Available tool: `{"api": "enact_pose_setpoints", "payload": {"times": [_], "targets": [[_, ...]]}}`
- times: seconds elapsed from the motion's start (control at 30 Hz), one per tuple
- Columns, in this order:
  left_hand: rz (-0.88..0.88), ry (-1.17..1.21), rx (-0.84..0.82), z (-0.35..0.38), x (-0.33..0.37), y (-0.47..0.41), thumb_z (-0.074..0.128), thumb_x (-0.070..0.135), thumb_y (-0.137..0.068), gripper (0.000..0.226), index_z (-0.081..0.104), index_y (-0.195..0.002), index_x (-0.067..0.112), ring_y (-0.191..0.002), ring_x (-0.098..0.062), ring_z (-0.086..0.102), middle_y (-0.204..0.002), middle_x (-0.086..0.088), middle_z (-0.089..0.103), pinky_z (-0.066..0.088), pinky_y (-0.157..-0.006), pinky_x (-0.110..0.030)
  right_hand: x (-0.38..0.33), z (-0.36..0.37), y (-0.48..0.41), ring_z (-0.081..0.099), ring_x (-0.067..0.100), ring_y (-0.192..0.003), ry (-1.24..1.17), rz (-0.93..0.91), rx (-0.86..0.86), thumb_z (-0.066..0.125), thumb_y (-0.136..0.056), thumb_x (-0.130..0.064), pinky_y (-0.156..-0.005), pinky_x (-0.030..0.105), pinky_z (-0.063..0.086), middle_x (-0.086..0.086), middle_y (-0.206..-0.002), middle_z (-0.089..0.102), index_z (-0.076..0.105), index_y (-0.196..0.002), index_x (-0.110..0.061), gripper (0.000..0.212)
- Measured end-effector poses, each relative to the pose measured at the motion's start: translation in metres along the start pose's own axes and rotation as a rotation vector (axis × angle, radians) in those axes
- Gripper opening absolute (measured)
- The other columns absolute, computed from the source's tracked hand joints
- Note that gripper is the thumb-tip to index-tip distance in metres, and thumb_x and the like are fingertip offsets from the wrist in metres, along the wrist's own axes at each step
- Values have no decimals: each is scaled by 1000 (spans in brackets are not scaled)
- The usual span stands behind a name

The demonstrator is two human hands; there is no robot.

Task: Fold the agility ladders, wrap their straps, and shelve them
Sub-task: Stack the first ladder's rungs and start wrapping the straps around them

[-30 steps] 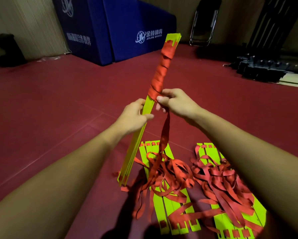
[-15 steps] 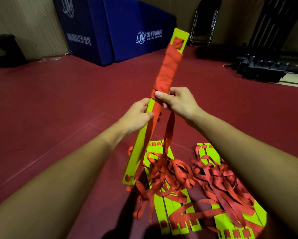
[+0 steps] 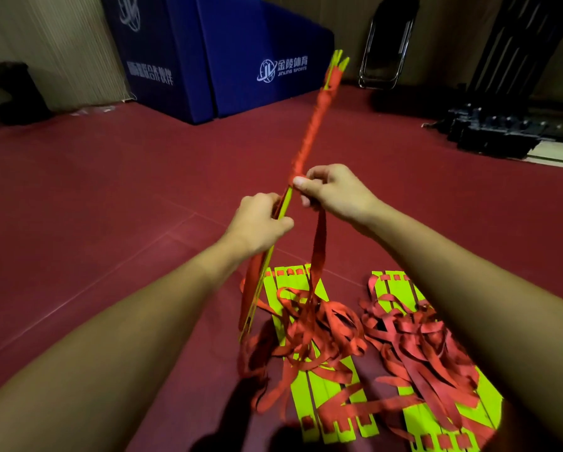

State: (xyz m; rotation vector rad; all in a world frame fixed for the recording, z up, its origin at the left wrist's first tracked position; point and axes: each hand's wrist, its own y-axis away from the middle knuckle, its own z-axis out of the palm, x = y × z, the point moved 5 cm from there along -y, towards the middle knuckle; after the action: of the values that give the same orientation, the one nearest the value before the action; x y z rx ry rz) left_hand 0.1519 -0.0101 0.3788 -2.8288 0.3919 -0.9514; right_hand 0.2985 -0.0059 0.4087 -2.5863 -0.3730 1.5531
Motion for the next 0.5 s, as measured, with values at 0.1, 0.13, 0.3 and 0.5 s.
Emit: {"api": "enact_pose_setpoints", "payload": {"times": [0.1, 0.13, 0.3, 0.5], "targets": [[-14, 33, -21, 1, -3, 0, 64, 19, -81, 20, 72, -99, 14, -71, -24, 61, -71, -3, 66, 43, -67, -32, 0, 3, 2, 48, 10, -54, -74, -6, -122, 56, -100, -19, -60, 23, 42, 2, -65, 62, 60, -77, -7, 26], [-20, 68, -29, 1, -3, -1, 63, 21, -77, 25, 73, -100, 16, -75, -24, 65, -75, -3, 70, 48, -70, -33, 0, 4, 3, 48, 9, -52, -100, -8, -132, 56, -100, -18, -58, 21, 41, 2, -64, 62, 61, -79, -7, 25], [-59, 310, -105, 7, -9, -7, 63, 24, -62, 47, 73, -108, 23, -86, -19, 73, -88, 1, 77, 58, -83, -48, 4, -4, -2, 47, 10, -48, -21, -13, 63, 66, -93, -33, -55, 28, 39, 1, -55, 59, 60, -65, -11, 36], [-16, -87, 59, 4, -2, -1, 83, 53, -68, 60, 58, -111, 20, -104, -35, 64, -106, -8, 71, 49, -80, -38, 7, -3, -3, 51, 8, -42, -30, 32, 218, 71, -88, -38, -53, 26, 40, 3, -55, 66, 55, -61, -13, 40]]}}
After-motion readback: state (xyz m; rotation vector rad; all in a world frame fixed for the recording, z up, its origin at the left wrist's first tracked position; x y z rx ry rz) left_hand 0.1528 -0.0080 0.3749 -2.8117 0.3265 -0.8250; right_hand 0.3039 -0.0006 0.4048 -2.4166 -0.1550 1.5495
